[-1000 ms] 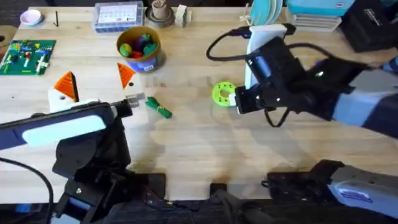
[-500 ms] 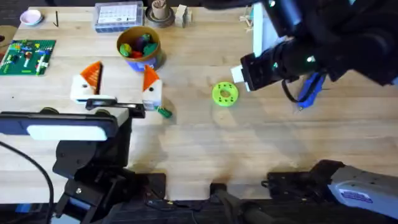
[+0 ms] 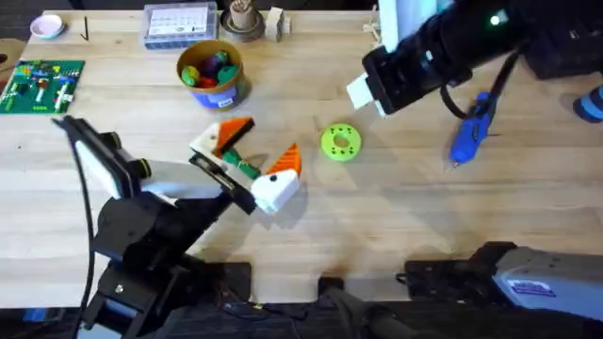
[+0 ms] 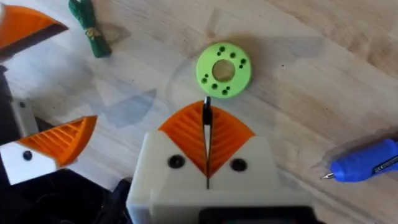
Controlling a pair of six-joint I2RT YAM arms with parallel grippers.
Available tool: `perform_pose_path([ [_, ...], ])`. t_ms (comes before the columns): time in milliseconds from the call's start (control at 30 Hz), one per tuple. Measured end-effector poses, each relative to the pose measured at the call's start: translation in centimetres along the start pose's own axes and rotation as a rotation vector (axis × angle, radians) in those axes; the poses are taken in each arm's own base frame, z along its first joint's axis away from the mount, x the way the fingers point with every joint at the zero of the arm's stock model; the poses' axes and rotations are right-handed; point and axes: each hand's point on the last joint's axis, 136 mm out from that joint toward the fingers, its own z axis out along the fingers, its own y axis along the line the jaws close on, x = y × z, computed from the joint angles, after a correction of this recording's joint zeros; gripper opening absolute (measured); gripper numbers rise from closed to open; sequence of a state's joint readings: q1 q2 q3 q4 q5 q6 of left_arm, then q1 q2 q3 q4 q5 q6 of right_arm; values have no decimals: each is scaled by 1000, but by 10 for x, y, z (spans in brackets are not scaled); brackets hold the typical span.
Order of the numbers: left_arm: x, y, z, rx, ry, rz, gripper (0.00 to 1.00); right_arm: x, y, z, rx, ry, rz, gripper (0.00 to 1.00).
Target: Pick up the gripper from the table and insert it into the empty holder that is missing its gripper. Then pick up a screw, insert it into the mounting hole, and use the screwdriver to tighten it. Finally, clean up the table by picking up the vegetable and placing it into the bucket.
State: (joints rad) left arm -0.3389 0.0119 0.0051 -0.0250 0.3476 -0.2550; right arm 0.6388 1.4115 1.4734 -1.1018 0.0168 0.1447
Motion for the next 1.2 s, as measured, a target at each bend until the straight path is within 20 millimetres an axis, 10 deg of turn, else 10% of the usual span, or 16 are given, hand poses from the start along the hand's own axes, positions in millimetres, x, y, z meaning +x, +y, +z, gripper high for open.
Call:
perform_pose_path([
  [467, 19, -51, -9, 305, 105, -15, 993, -27, 65, -9, -141, -1, -241, 6],
  [900, 30, -82, -24, 518, 126, 145, 993, 0, 116, -12, -255, 57, -390, 6],
  [1200, 31, -86, -26, 547, 125, 171, 993, 30, 114, -17, -274, 253, -370, 6],
])
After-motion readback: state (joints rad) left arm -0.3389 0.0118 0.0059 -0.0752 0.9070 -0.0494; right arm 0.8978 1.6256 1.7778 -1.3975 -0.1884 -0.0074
